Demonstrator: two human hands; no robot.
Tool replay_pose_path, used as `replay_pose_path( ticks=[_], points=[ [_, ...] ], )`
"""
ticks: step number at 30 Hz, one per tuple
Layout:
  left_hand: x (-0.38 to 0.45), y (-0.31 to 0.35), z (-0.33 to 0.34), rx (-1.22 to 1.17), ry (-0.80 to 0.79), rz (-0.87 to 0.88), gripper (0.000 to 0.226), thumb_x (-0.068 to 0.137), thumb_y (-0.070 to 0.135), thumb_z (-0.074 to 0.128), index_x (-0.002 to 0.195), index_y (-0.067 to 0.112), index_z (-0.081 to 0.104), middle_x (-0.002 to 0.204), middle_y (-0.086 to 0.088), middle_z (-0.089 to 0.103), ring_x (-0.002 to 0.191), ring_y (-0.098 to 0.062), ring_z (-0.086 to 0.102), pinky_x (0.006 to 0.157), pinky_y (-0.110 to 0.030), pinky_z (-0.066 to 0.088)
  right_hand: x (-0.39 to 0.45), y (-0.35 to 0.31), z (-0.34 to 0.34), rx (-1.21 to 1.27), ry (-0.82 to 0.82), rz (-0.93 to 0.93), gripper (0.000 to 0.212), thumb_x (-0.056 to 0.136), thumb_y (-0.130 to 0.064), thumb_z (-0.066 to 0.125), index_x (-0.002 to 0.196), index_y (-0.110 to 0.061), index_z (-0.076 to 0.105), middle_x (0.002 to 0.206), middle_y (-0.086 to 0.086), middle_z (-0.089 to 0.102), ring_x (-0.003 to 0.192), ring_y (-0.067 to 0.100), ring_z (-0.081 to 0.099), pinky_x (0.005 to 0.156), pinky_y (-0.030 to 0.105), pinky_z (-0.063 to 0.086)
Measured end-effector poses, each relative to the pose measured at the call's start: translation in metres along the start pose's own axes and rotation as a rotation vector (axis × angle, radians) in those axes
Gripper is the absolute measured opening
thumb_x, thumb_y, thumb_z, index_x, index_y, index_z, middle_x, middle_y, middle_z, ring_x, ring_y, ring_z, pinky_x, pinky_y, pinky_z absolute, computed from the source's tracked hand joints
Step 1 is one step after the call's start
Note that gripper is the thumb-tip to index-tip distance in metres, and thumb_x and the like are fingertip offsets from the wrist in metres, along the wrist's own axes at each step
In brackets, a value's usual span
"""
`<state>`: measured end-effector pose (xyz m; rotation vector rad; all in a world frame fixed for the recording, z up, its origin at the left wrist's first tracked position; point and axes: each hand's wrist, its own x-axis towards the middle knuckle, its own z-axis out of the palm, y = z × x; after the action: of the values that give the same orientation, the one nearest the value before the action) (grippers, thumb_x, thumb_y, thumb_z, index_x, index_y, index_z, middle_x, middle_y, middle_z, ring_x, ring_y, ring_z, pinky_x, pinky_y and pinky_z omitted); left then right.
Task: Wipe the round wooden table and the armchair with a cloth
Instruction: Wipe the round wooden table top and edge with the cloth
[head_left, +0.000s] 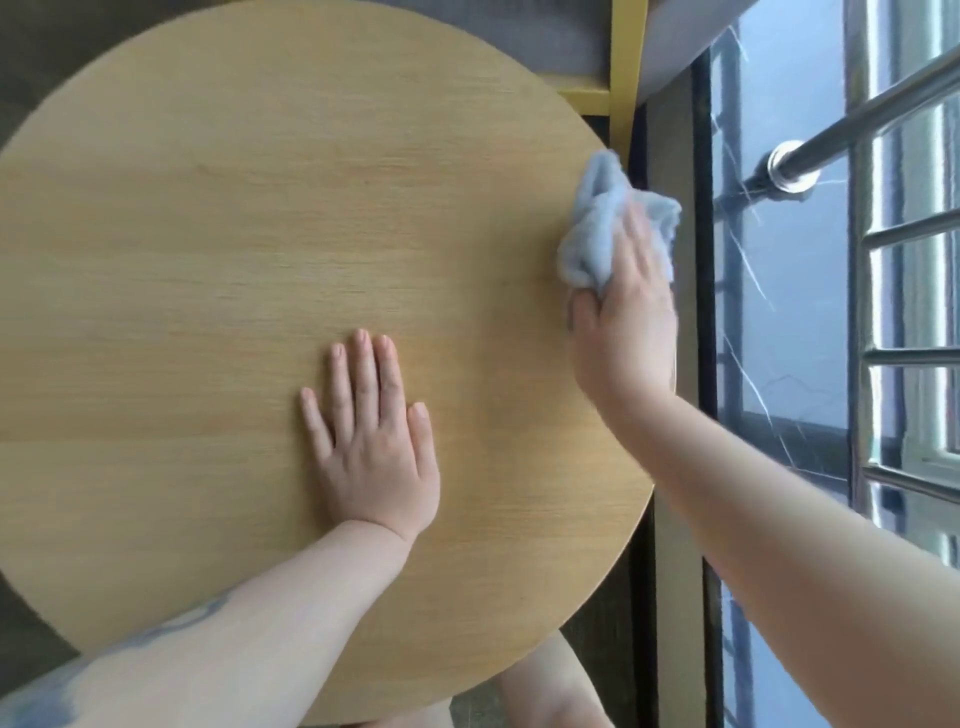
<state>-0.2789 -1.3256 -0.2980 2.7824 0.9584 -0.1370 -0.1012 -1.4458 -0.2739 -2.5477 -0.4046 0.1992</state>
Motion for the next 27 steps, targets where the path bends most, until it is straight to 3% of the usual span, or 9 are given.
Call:
replay_pose_path(
  ticks=[2, 4, 8, 10, 13, 16, 19, 22, 27],
  points=[
    [0.001, 0.001, 0.0, -0.009, 0.023, -0.014, 0.062, 0.095, 0.036, 0.024, 0.153, 0.016, 0.018, 0.16, -0.003, 0.016, 0.148, -0.022, 0.013, 0.118, -0.05, 0.006, -0.04, -0.018, 0.02, -0.087, -0.303, -0.568, 0.06, 0.089, -0.013, 0.051, 0.147, -0.015, 0.035, 0.154, 0.005, 0.031, 0.14, 0.022, 0.032, 0.118, 0.035, 0.018],
    [0.001, 0.003, -0.002, -0.018, 0.021, -0.012, 0.062, 0.095, 0.037, 0.025, 0.153, 0.015, 0.021, 0.16, -0.003, 0.018, 0.147, -0.022, 0.015, 0.118, -0.05, 0.008, -0.042, 0.0, 0.02, -0.259, -0.417, -0.761, 0.058, 0.091, -0.022, 0.047, 0.148, -0.019, 0.035, 0.154, 0.001, 0.032, 0.136, 0.022, 0.039, 0.114, 0.041, 0.027],
    [0.007, 0.007, -0.006, -0.032, 0.011, -0.021, 0.06, 0.094, 0.037, 0.029, 0.151, 0.016, 0.029, 0.158, -0.004, 0.025, 0.145, -0.023, 0.021, 0.116, -0.048, 0.01, 0.031, 0.025, -0.015, -0.185, -0.081, -0.021, 0.059, 0.091, -0.023, 0.036, 0.15, -0.02, 0.03, 0.157, 0.002, 0.026, 0.144, 0.02, 0.024, 0.117, 0.043, 0.024],
    [0.013, 0.006, -0.011, -0.089, 0.026, -0.025, 0.058, 0.088, 0.037, 0.039, 0.142, 0.018, 0.044, 0.149, -0.005, 0.04, 0.136, -0.026, 0.035, 0.108, -0.045, 0.021, 0.049, 0.007, -0.023, -0.087, -0.055, 0.147, 0.062, 0.09, -0.013, 0.041, 0.15, -0.02, 0.028, 0.157, -0.001, 0.025, 0.144, 0.019, 0.022, 0.118, 0.04, 0.022],
    [0.048, -0.004, -0.019, -0.162, 0.051, -0.082, 0.049, 0.081, 0.034, 0.047, 0.128, 0.023, 0.054, 0.134, -0.006, 0.05, 0.11, -0.031, 0.046, 0.084, -0.041, 0.032, 0.011, -0.043, -0.001, -0.148, -0.249, -0.322, 0.066, 0.086, -0.013, 0.046, 0.149, -0.019, 0.029, 0.157, 0.0, 0.024, 0.146, 0.02, 0.018, 0.119, 0.037, 0.013],
    [0.082, -0.025, -0.022, -0.093, 0.049, 0.012, 0.059, 0.085, 0.032, 0.044, 0.143, 0.021, 0.04, 0.152, -0.008, 0.034, 0.131, -0.029, 0.034, 0.101, -0.043, 0.025, -0.029, -0.027, 0.023, -0.362, -0.523, -0.754, 0.071, 0.084, -0.027, 0.042, 0.152, -0.025, 0.019, 0.159, -0.003, 0.016, 0.146, 0.02, 0.017, 0.115, 0.044, 0.023],
    [0.09, -0.033, -0.019, -0.023, 0.012, 0.086, 0.064, 0.093, 0.036, 0.029, 0.153, 0.017, 0.021, 0.16, -0.004, 0.016, 0.147, -0.022, 0.013, 0.118, -0.045, 0.009, 0.013, 0.018, 0.006, -0.356, -0.228, -0.397, 0.07, 0.082, -0.037, 0.043, 0.148, -0.018, 0.025, 0.155, 0.008, 0.029, 0.142, 0.027, 0.021, 0.11, 0.056, 0.031],
    [0.09, -0.031, -0.018, -0.003, -0.004, 0.086, 0.064, 0.094, 0.036, 0.026, 0.154, 0.015, 0.016, 0.161, -0.003, 0.013, 0.148, -0.021, 0.009, 0.119, -0.046, 0.006, 0.048, 0.006, -0.011, -0.154, -0.08, 0.031, 0.063, 0.085, -0.03, 0.045, 0.147, -0.019, 0.035, 0.157, 0.004, 0.026, 0.144, 0.023, 0.021, 0.114, 0.046, 0.028],
    [0.09, -0.034, -0.021, -0.006, 0.0, 0.101, 0.068, 0.089, 0.035, 0.031, 0.153, 0.014, 0.021, 0.16, -0.003, 0.017, 0.148, -0.021, 0.013, 0.119, -0.047, 0.01, 0.001, -0.035, 0.031, -0.263, -0.48, -0.791, 0.062, 0.09, -0.024, 0.047, 0.149, -0.027, 0.029, 0.157, -0.004, 0.024, 0.14, 0.023, 0.033, 0.111, 0.041, 0.032]
  ],
)
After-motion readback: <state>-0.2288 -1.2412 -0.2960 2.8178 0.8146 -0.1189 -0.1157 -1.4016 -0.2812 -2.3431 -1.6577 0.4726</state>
